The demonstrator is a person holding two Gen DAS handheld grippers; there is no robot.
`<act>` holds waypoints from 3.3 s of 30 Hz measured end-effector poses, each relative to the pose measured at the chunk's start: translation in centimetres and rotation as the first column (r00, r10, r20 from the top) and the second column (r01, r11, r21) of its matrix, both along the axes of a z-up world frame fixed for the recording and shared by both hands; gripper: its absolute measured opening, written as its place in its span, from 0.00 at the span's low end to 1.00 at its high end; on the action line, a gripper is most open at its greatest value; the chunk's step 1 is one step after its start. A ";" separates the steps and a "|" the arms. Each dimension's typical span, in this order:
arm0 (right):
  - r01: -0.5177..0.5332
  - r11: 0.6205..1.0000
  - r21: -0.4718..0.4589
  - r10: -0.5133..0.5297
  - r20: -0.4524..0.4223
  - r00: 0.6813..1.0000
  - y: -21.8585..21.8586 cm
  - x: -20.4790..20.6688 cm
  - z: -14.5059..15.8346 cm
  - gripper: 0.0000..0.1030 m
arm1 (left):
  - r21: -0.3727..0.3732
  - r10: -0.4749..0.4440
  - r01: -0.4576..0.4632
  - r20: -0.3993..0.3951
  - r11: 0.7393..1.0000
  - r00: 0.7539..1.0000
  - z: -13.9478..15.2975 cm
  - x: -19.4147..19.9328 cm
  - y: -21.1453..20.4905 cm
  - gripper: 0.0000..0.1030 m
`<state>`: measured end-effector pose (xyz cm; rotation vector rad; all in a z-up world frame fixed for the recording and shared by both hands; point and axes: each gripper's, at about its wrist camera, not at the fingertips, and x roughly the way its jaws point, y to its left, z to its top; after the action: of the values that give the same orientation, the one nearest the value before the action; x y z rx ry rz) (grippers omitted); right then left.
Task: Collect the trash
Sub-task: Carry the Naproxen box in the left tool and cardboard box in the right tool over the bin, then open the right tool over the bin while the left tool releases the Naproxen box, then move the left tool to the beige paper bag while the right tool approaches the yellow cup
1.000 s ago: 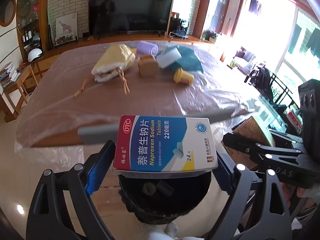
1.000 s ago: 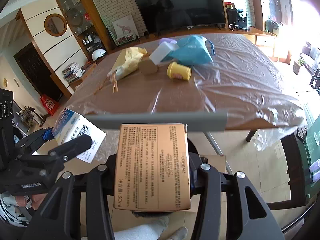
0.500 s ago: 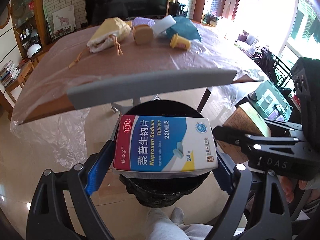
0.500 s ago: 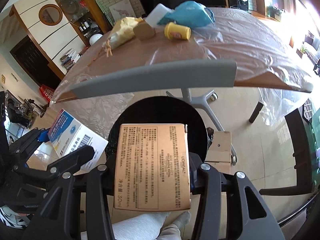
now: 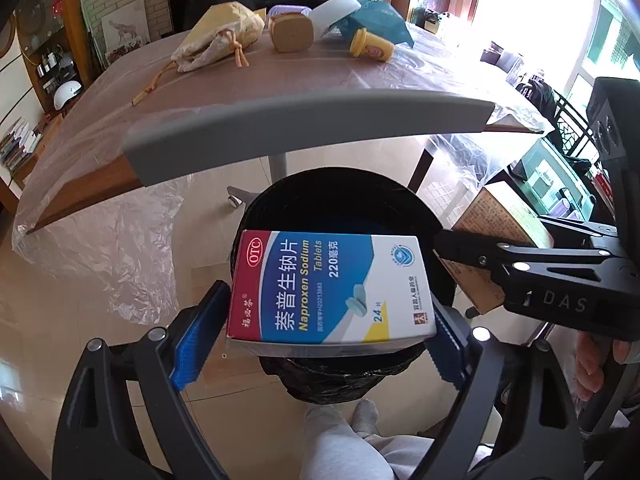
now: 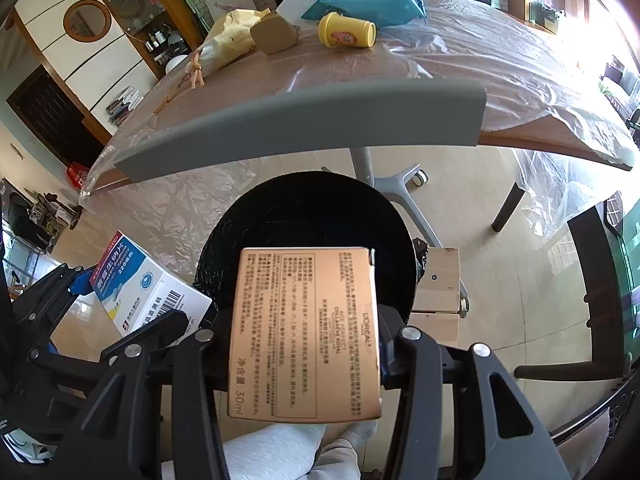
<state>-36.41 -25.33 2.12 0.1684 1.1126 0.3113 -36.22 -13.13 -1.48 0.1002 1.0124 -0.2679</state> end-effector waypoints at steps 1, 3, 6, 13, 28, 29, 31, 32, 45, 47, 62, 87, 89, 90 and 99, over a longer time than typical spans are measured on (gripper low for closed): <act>0.000 1.000 -0.001 0.000 -0.003 1.000 0.1 0.1 -0.1 0.45 | 0.001 0.000 0.000 -0.004 1.000 1.000 -0.2 0.1 0.0 0.88; 0.001 1.000 -0.005 -0.001 -0.010 1.000 0.1 0.2 -0.4 0.45 | 0.002 -0.002 0.002 -0.009 1.000 1.000 -0.4 0.3 0.0 0.88; -0.002 1.000 -0.015 0.002 -0.021 1.000 0.3 0.4 -0.8 0.45 | 0.009 -0.005 0.006 -0.016 1.000 1.000 -0.8 0.6 0.0 0.88; 0.012 0.999 -0.043 -0.013 -0.033 0.999 0.3 1.1 -1.6 0.45 | 0.022 -0.009 0.009 -0.037 1.000 0.999 -1.8 1.4 0.2 0.88; 0.046 0.996 -0.070 -0.051 -0.069 0.996 0.5 2.4 -2.9 0.45 | 0.044 -0.026 0.029 -0.070 0.999 0.997 -3.1 2.4 0.3 0.88; 0.046 0.996 -0.072 -0.051 -0.070 0.996 0.5 2.5 -3.0 0.45 | 0.047 -0.027 0.031 -0.071 0.998 0.997 -3.1 2.5 0.3 0.88; 0.045 0.996 -0.077 -0.051 -0.072 0.996 0.5 2.6 -3.1 0.45 | 0.055 -0.030 0.034 -0.074 0.998 0.997 -3.3 2.6 0.3 0.88; 0.045 0.996 -0.079 -0.051 -0.072 0.996 0.6 2.7 -3.2 0.45 | 0.056 -0.030 0.035 -0.076 0.998 0.997 -3.3 2.7 0.3 0.88; 0.045 0.995 -0.088 -0.053 -0.092 0.994 0.9 3.3 -3.4 0.45 | 0.065 -0.043 0.050 -0.096 0.997 0.994 -4.0 3.7 0.1 0.88; 0.046 0.995 -0.087 -0.054 -0.096 0.994 0.9 3.4 -3.4 0.45 | 0.066 -0.046 0.053 -0.098 0.996 0.994 -4.1 3.9 0.0 0.88; 0.048 0.996 -0.082 -0.057 -0.109 0.992 0.7 3.9 -3.7 0.45 | 0.078 -0.062 0.071 -0.112 0.994 0.992 -4.6 4.9 -0.4 0.88; 0.117 0.992 0.044 -0.114 -0.060 0.992 -2.1 2.6 -0.1 0.79 | -0.071 -0.100 0.091 -0.141 0.993 0.985 -3.6 5.4 1.0 0.89; 0.122 0.991 0.051 -0.120 -0.036 0.992 -2.4 2.3 1.2 0.79 | -0.096 -0.104 0.094 -0.109 0.991 0.989 -2.2 5.2 1.0 0.89; 0.115 0.992 0.047 -0.115 -0.011 0.993 -2.5 2.1 2.2 0.80 | -0.102 -0.106 0.096 -0.094 0.990 0.990 -1.6 5.2 0.9 0.89; 0.103 0.986 -0.130 -0.060 0.297 0.953 -1.1 3.0 9.8 0.96 | -0.152 -0.043 0.074 0.202 0.986 0.978 8.9 6.5 3.7 0.98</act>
<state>-33.46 -26.43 11.96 0.0377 0.8278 0.1739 -29.72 -9.38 7.39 0.0117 0.7877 -0.3841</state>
